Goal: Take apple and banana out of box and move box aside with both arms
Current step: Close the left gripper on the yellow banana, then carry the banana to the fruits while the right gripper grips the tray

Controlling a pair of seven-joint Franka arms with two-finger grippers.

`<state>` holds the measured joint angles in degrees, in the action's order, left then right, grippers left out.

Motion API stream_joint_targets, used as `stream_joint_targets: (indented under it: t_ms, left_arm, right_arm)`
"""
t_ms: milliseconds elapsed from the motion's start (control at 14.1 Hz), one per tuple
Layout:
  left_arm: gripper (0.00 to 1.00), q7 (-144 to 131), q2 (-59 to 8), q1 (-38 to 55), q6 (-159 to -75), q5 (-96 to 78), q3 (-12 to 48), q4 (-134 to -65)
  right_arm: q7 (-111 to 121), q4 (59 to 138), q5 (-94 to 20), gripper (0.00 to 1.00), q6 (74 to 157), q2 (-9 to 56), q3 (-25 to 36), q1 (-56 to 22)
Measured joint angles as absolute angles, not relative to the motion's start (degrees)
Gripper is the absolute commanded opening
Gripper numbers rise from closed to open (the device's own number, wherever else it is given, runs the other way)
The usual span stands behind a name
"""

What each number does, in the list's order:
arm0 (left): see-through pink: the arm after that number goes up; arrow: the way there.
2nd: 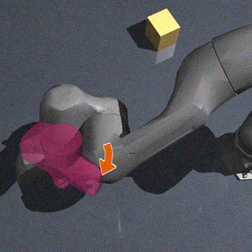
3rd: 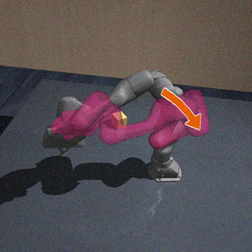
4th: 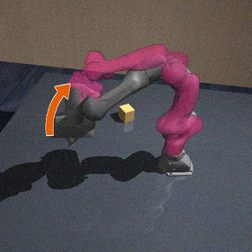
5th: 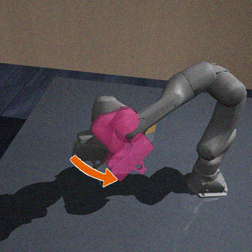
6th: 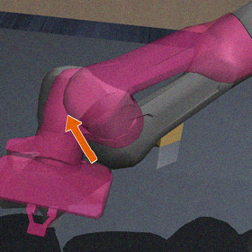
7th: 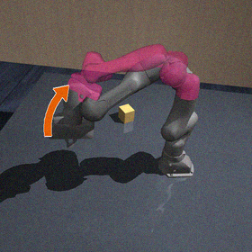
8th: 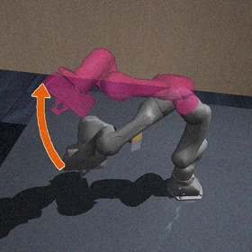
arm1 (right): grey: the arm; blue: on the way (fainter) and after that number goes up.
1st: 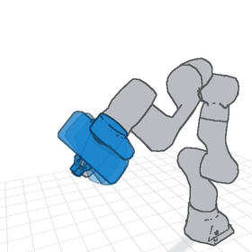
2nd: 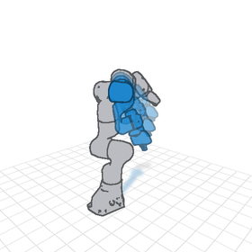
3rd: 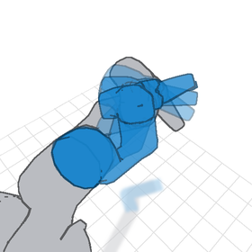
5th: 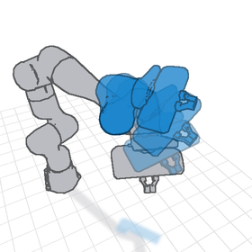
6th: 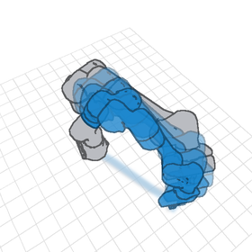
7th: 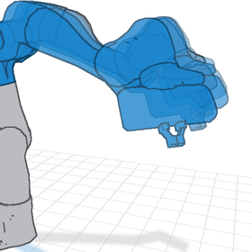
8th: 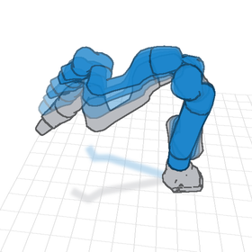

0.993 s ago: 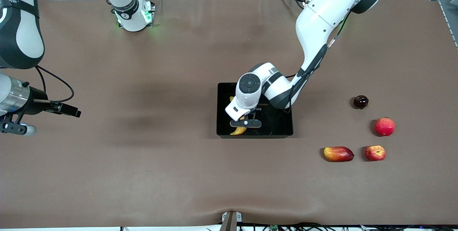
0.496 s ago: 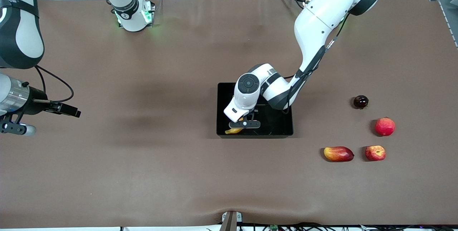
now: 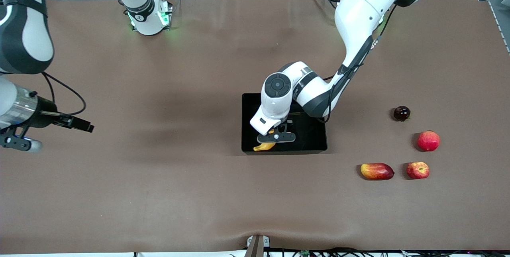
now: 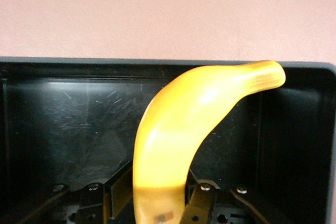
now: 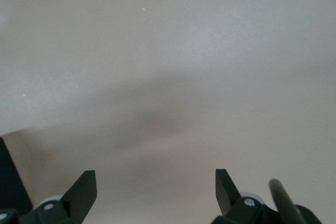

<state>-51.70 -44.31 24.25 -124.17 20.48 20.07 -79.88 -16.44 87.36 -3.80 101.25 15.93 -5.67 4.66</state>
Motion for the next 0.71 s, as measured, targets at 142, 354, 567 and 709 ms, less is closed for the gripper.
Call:
stream_joint_targets:
  t_ms: [142, 354, 567, 709]
  left_arm:
    - [0.0, -50.47, -42.17, 23.57, -121.02, 20.54, 19.96, -79.61]
    - [0.0, -44.83, -36.85, 19.31, -114.55, 20.53, 20.04, -79.76]
    - [0.0, -40.15, -30.82, 12.46, -111.96, 20.18, 20.14, -83.51]
    - [0.0, -39.07, -27.33, 6.9, -111.85, 18.98, 20.71, -88.04]
  right_arm:
    - [-21.62, 87.35, -4.77, 1.0, 101.25, 15.93, -5.83, 1.6]
    - [-28.16, 87.36, -5.38, 1.0, 101.3, 15.98, -5.96, -3.23]
    - [-29.3, 87.46, -5.67, 1.0, 101.84, 17.21, -6.03, -6.97]
    - [-32.5, 87.52, -5.89, 1.0, 104.32, 19.09, -6.08, -10.33]
